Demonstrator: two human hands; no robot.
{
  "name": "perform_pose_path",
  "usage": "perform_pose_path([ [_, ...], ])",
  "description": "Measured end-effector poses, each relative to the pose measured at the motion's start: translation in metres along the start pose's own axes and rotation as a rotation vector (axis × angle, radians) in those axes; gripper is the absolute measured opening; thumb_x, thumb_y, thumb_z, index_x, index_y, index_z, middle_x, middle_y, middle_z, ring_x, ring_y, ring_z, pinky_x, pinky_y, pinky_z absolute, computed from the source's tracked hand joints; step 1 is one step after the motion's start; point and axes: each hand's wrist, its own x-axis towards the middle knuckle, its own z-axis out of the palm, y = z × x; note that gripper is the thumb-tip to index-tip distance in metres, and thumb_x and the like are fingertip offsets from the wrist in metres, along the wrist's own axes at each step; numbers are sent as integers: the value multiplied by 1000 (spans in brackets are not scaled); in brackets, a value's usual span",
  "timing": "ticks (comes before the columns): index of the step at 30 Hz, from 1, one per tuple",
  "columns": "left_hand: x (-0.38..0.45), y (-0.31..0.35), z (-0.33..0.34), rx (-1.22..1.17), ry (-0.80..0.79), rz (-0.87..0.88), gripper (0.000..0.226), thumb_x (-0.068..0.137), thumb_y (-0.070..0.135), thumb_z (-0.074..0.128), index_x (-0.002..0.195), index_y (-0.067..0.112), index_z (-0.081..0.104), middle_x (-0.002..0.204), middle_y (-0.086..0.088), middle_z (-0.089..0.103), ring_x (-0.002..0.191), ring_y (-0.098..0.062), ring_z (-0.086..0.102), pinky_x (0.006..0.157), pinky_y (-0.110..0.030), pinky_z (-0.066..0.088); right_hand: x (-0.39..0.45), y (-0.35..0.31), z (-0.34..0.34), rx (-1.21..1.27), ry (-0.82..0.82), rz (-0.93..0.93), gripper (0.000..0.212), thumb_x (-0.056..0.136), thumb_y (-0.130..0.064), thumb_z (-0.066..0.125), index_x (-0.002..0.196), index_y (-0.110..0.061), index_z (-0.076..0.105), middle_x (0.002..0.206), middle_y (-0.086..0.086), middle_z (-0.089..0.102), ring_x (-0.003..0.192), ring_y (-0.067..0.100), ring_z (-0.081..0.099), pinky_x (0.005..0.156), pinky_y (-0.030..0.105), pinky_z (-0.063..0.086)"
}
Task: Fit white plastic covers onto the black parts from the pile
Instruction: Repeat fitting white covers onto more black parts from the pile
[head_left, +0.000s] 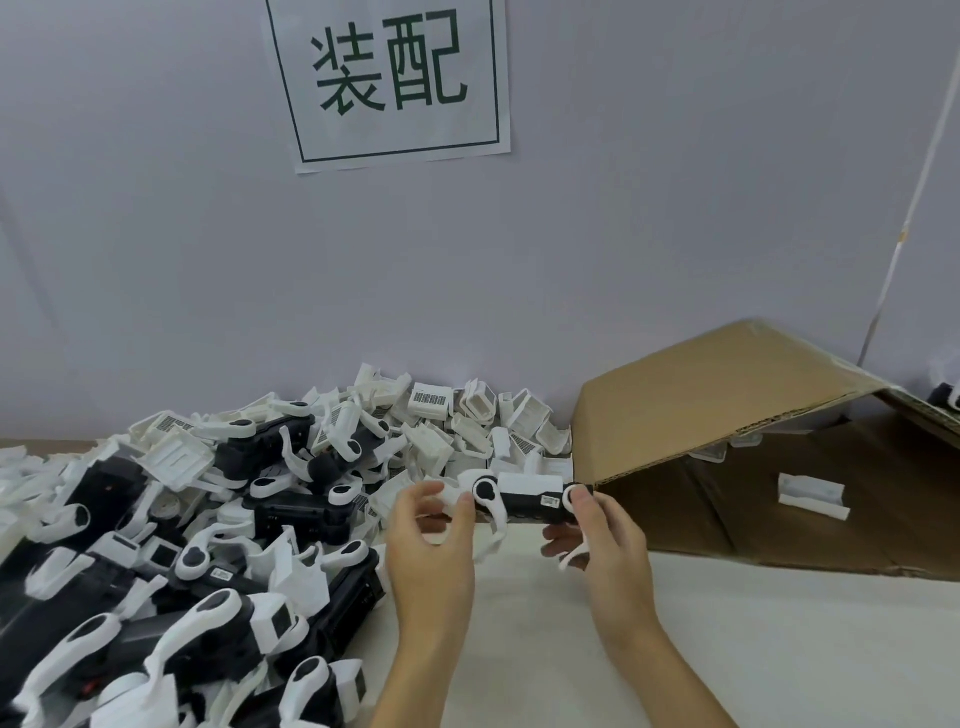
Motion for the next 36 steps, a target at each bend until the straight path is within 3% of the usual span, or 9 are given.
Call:
perform_pose_path([
  [3,0,-1,1,-89,-134,-92,20,96,33,62,116,37,64,109,11,69,102,-7,65,86,-28,48,4,3,0,62,-44,122,43,82,-55,63,92,-15,74,74,13,72,62,24,67,71,39,48],
  [9,2,-2,0,-166,-148,-91,19,99,28,59,112,39,67,93,10,76,85,-7,71,62,-10,50,6,2,1,60,-72,186,41,85,-58,55,95,-22,72,75,18,73,58,25,69,62,31,51],
  [13,0,2,2,-225,-134,-170,19,100,32,56,113,40,66,110,13,72,100,-3,68,90,-29,54,-3,0,2,29,-85,44,45,86,-58,65,106,-17,67,91,5,74,82,24,73,72,32,50],
  [16,-1,1,4,-195,-155,-167,17,99,38,54,115,39,60,121,13,61,103,4,60,100,-38,49,-13,-4,4,-74,-117,-137,50,79,-62,64,115,-27,58,103,-12,70,97,11,68,78,19,51],
  [23,4,0,1,-322,-103,-278,30,94,44,60,115,23,59,109,-10,66,100,-26,67,67,-35,59,-22,1,5,-466,-330,-391,54,82,-48,68,128,-47,40,130,-24,54,123,5,51,94,8,36],
  [25,5,-3,1,-364,-55,-315,33,91,43,66,116,22,58,109,-7,68,94,-23,68,61,-28,55,-24,2,7,-527,-379,-456,55,82,-45,69,129,-45,40,129,-22,53,122,6,52,95,7,36],
  [30,7,-5,2,-420,50,-280,38,88,15,74,123,12,58,119,-15,66,92,-20,71,75,-29,55,-25,1,10,-699,-336,-622,59,80,-43,69,130,-42,37,132,-23,44,125,6,47,102,17,34],
  [34,4,-2,1,-311,112,-112,37,82,23,80,104,35,54,114,-3,63,94,-15,70,81,-30,56,-22,4,13,-857,-279,-612,66,82,-56,59,138,-38,31,137,-23,35,125,1,41,104,25,40],
  [36,1,1,1,-244,84,-51,37,81,29,80,103,40,53,107,4,63,85,1,69,70,-19,56,-22,5,13,-851,-281,-537,65,85,-61,53,142,-42,27,136,-25,38,117,-2,46,96,19,45],
])
